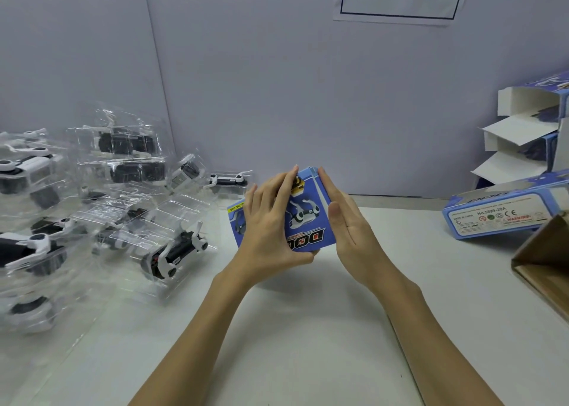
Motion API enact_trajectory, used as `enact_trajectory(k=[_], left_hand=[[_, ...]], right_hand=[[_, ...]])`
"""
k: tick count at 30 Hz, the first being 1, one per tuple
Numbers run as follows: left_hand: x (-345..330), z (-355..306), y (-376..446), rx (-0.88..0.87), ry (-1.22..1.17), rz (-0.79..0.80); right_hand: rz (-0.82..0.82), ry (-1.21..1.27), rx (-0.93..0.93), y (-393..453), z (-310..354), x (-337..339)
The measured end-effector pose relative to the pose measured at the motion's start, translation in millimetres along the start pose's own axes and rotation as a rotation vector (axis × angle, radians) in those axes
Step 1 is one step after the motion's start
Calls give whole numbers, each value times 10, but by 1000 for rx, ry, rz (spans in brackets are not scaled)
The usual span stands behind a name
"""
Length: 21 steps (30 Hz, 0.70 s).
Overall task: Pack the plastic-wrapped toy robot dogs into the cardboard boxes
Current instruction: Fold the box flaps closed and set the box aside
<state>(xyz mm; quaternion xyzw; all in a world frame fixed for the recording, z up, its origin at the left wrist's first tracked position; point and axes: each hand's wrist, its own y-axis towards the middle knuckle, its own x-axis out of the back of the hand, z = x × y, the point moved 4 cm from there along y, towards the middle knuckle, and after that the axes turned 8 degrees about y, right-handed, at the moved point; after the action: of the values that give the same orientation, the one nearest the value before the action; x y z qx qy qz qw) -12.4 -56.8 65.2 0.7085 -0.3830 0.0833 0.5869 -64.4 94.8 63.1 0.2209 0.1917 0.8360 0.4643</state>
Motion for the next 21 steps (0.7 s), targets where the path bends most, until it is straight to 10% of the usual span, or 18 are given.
enact_trajectory(k=[21], left_hand=[[-27,23,29,-28,30,48]], right_hand=[[-74,152,-67,21,-48,23]])
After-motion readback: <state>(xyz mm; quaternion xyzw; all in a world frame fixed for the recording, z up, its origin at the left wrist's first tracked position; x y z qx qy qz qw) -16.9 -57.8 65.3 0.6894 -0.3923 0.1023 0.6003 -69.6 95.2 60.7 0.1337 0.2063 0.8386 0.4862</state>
